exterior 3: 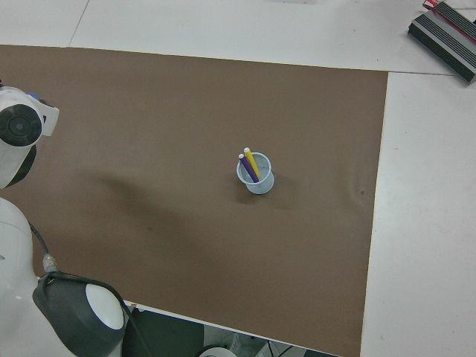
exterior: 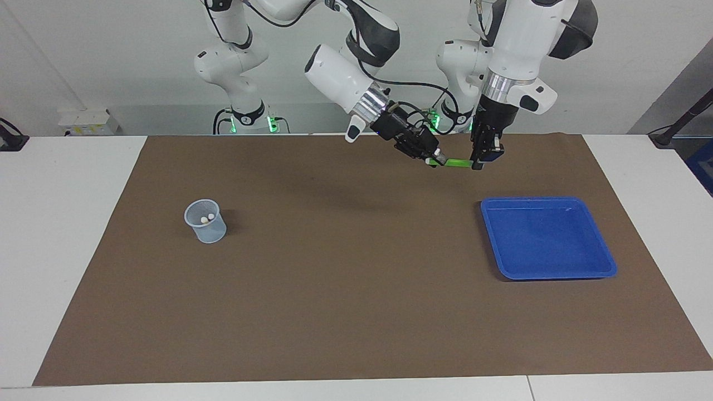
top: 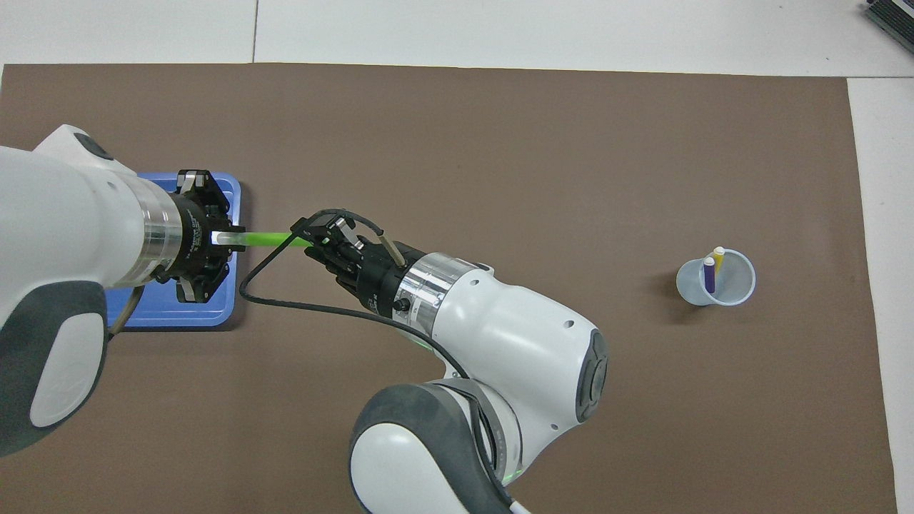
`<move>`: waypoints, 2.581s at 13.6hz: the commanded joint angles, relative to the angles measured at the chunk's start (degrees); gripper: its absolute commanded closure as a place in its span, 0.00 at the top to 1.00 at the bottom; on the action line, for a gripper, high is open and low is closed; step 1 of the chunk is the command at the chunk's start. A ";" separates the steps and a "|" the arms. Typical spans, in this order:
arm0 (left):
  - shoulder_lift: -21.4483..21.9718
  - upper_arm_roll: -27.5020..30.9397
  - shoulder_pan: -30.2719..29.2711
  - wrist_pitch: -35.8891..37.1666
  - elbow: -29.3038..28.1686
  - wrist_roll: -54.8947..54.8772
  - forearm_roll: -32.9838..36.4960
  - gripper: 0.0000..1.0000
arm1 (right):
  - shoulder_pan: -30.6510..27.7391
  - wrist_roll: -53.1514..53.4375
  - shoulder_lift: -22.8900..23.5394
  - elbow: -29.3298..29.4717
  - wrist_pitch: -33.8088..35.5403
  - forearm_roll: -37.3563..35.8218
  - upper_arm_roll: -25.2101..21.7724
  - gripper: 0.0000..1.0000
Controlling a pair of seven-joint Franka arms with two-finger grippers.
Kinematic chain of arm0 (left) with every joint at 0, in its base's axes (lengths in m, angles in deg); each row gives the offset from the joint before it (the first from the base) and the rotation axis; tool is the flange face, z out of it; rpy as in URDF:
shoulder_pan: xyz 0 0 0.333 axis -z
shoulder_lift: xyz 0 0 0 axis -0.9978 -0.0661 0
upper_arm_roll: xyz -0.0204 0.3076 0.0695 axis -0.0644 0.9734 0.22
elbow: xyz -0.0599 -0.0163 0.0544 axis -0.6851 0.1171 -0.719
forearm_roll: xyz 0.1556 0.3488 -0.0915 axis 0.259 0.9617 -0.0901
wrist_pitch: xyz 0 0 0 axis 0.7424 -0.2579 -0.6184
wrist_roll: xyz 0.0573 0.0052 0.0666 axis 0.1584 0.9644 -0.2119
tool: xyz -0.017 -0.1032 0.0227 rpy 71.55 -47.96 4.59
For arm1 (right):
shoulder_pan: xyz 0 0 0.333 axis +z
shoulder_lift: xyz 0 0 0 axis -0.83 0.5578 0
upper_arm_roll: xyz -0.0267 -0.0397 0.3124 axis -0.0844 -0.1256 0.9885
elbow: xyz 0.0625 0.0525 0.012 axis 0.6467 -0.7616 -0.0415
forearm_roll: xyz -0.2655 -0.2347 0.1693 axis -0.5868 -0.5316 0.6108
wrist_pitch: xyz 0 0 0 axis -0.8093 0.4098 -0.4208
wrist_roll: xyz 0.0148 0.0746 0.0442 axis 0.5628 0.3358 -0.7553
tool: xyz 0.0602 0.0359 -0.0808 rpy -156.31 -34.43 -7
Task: Transfer and insert pens with both arms
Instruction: 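Close the right gripper on the green pen beside the left gripper, then open the left gripper while the right gripper pulls the pen away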
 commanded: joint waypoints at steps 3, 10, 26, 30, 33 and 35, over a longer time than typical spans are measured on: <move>1.82 0.42 0.80 0.27 -1.84 1.17 1.17 0.00 | -0.21 0.24 0.78 1.04 -1.08 1.17 0.25 0.15; 1.99 0.42 0.62 0.35 -1.75 0.20 1.08 0.00 | -0.65 0.24 0.87 1.04 -1.26 1.44 0.25 0.00; 2.87 1.21 -8.23 0.35 -2.10 -37.60 -3.74 0.82 | -7.40 -19.97 -4.23 -10.29 16.37 -7.23 -0.36 0.00; 3.22 1.21 -15.62 3.69 -2.10 -67.15 -5.60 0.82 | -14.44 -21.03 -5.54 -9.95 33.77 -28.06 -0.27 0.00; 3.40 1.21 -19.06 5.53 -2.10 -84.65 -5.60 1.00 | -17.16 -26.11 -6.16 -9.95 40.99 -33.26 -0.36 0.00; 3.40 1.56 -19.85 6.15 -2.10 -91.35 -5.42 1.00 | -20.58 -30.59 -6.60 -9.77 46.62 -39.14 -0.27 0.00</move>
